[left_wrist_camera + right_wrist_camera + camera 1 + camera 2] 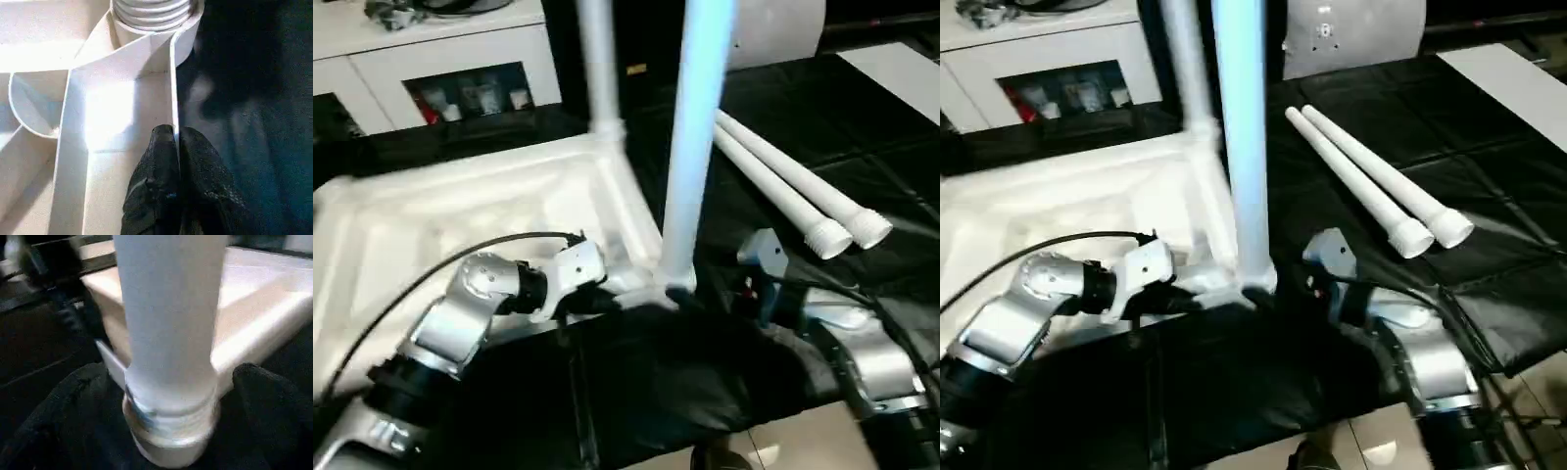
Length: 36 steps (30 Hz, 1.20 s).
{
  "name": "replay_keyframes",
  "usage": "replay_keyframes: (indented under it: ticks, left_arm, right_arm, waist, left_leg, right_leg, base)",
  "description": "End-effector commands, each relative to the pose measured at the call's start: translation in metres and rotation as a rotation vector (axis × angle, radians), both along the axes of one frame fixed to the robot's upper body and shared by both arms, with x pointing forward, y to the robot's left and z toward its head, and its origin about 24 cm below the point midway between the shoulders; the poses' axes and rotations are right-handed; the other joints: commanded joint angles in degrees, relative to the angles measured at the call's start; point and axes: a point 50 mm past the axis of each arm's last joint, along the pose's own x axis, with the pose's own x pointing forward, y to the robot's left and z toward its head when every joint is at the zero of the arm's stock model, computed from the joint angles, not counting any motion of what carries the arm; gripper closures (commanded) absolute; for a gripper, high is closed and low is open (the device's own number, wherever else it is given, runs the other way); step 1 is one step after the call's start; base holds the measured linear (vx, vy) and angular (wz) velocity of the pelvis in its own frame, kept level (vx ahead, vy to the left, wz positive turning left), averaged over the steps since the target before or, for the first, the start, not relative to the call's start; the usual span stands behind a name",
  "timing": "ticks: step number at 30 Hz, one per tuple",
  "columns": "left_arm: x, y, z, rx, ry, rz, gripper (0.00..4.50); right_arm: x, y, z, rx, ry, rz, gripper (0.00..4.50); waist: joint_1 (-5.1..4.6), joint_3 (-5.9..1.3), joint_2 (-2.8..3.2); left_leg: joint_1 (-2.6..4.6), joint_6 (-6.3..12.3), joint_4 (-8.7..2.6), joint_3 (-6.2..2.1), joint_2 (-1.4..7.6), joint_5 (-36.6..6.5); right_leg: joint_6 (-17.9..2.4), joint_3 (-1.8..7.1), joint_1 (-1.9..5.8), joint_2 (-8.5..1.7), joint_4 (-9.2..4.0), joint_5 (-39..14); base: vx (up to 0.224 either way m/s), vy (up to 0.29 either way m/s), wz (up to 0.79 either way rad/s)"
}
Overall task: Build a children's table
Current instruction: Rotate leg to tighten
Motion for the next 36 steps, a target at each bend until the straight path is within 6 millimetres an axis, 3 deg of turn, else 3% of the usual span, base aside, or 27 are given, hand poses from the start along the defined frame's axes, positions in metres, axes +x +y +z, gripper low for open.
replay_keyframes:
  ticks: [1,4,7,15,29,35,36]
  left_arm:
    - [-0.005,-0.007,0.003,-0.002,0.022,-0.138,4.50]
    - [-0.005,-0.005,0.001,0.011,0.042,-0.211,4.50]
    - [-0.005,-0.004,0.000,0.038,0.058,-0.284,4.50]
    - [-0.004,-0.005,-0.001,0.089,0.058,-0.397,4.50]
    - [0.000,-0.005,-0.003,0.107,0.049,-0.446,4.50]
    - [-0.001,-0.001,-0.004,0.100,0.066,-0.424,4.50]
    - [-0.002,-0.001,-0.004,0.079,0.069,-0.400,4.50]
  right_arm:
    - [-0.003,0.003,0.005,-0.017,-0.001,0.096,0.05]
    - [-0.006,0.002,0.006,-0.053,0.022,0.169,0.05]
    - [-0.009,0.003,0.005,-0.081,0.042,0.246,0.05]
    - [-0.011,0.007,0.005,-0.090,0.081,0.343,0.20]
    - [-0.011,0.017,0.001,-0.088,0.095,0.393,1.41]
    - [-0.015,0.019,-0.001,-0.057,0.139,0.405,1.70]
    - [-0.017,0.020,-0.004,-0.043,0.167,0.395,1.72]
  waist:
    - [-0.17,-4.12,-0.44]
    - [0.08,-4.12,-0.39]
    - [0.26,-4.02,-0.39]
    - [0.80,-4.28,-0.57]
    - [1.25,-4.28,-0.60]
    - [1.33,-4.30,-0.76]
    - [1.33,-4.28,-0.55]
  left_leg:
    - [0.76,5.90,-3.12,0.68,0.33,-10.4]
    - [0.71,6.32,-3.03,0.77,0.35,-9.9]
    - [0.82,5.61,-3.17,0.70,0.38,-12.0]
    - [0.84,5.52,-3.02,0.73,0.53,-11.1]
    - [0.79,4.20,-3.08,0.65,0.54,-12.7]
    - [0.82,3.69,-3.07,0.65,0.52,-13.7]
    - [0.76,3.54,-3.11,0.64,0.52,-13.5]
  right_leg:
    - [-15.7,1.23,3.46,-1.24,-2.58,-6.2]
    - [-16.3,1.27,3.46,-1.33,-2.44,-6.0]
    - [-15.8,1.22,3.41,-1.38,-2.76,-9.5]
    - [-16.4,1.35,3.44,-1.44,-2.40,-7.8]
    - [-15.7,1.41,3.36,-1.47,-2.48,-10.9]
    - [-15.1,1.52,3.32,-1.55,-2.56,-13.0]
    - [-15.1,1.53,3.36,-1.50,-2.54,-12.7]
  base:
    - [0.000,0.000,0.00]
    - [0.000,0.000,0.00]
    - [0.000,0.000,0.00]
    - [0.000,0.000,0.00]
    - [0.000,0.000,0.00]
    - [0.000,0.000,0.00]
    - [0.000,0.000,0.00]
